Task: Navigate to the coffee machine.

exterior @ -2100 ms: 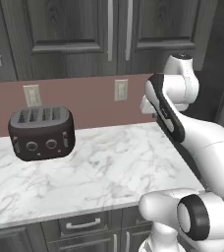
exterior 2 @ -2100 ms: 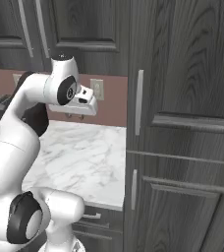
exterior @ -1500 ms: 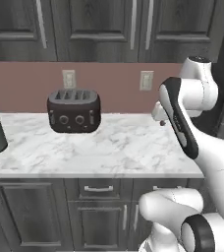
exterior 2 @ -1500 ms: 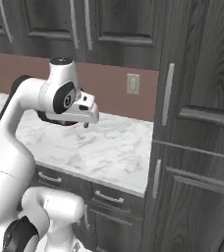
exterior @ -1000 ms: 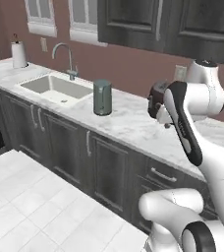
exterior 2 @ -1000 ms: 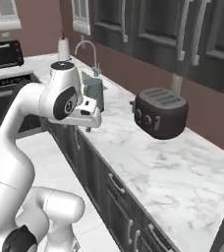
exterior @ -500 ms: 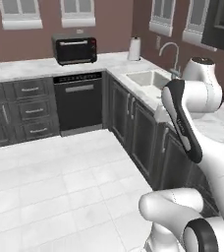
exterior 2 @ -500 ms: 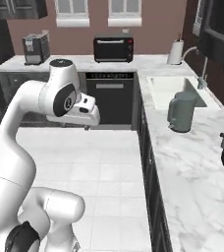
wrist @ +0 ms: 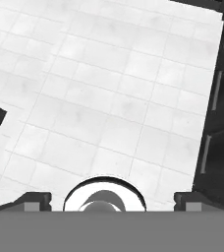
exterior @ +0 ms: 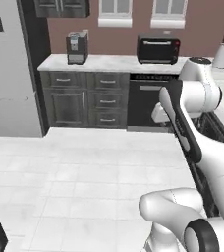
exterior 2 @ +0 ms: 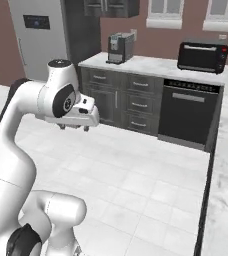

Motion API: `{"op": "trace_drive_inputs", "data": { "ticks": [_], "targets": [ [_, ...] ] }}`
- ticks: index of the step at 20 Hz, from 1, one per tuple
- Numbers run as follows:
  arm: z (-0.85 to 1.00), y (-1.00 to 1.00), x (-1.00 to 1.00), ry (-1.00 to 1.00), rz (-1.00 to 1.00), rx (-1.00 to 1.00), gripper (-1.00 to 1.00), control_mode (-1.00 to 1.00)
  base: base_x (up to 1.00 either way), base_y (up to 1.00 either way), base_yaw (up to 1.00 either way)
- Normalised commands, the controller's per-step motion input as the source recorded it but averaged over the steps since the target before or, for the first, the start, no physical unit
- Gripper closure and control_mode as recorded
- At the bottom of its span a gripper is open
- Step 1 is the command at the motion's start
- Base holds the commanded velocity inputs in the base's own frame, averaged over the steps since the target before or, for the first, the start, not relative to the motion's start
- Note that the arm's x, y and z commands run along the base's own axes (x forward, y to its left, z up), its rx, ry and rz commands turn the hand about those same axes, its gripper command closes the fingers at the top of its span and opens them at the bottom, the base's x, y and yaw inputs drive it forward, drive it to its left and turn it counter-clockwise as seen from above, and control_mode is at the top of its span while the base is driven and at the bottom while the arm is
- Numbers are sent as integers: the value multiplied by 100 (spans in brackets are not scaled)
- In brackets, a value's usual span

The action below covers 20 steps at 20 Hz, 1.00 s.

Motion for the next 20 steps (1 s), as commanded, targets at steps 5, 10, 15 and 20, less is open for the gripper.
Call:
{"op": "trace_drive_inputs", "data": {
  "ticks": [5,10,15,20],
  "targets": [
    [0,0,0,0,0,0,-100,100,100,57,4],
    [0,0,0,0,0,0,-100,100,100,64,0],
    [0,0,0,0,0,0,-100,100,100,58,0],
    [0,0,0,0,0,0,-100,100,100,11,-6]
  ]
}}
